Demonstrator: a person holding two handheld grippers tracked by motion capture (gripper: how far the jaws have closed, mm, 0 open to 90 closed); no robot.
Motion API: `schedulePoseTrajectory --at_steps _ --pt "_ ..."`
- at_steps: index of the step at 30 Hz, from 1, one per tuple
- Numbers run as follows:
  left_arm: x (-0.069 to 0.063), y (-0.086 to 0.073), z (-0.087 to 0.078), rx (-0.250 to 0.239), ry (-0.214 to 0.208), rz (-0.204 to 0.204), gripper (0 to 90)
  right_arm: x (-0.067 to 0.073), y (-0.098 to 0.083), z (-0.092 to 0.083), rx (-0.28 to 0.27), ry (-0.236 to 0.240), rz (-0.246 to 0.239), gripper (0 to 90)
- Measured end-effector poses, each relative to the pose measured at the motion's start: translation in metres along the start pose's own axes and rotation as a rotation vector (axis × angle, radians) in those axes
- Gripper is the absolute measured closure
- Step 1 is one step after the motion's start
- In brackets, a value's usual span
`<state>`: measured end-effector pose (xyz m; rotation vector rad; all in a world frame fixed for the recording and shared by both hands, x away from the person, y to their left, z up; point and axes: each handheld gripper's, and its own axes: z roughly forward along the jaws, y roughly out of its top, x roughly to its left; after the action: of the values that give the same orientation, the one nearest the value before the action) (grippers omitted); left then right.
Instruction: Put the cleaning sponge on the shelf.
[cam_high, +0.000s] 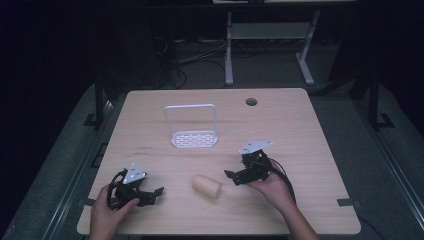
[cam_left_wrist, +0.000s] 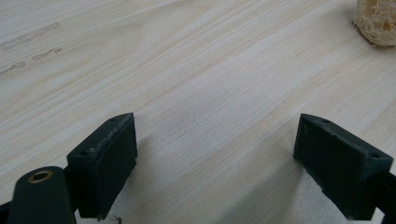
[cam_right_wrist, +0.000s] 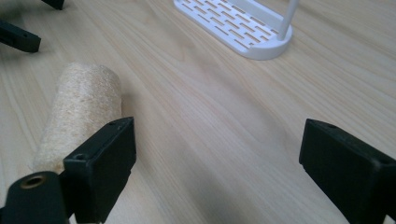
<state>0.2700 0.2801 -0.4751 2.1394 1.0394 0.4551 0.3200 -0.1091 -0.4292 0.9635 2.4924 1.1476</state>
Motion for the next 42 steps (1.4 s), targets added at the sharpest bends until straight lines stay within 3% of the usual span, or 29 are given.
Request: schedulePoseTrajectory --at_steps 21,42 --pt "0.000 0.000 0.000 0.000 0.000 0.001 12.9 0.010 0.016 0.013 0.008 0.049 -0.026 10.7" --pt "0.000 0.000 0.000 0.003 -0.001 -0.001 12.9 0.031 0.028 0.025 0.009 0.115 -0.057 10.7"
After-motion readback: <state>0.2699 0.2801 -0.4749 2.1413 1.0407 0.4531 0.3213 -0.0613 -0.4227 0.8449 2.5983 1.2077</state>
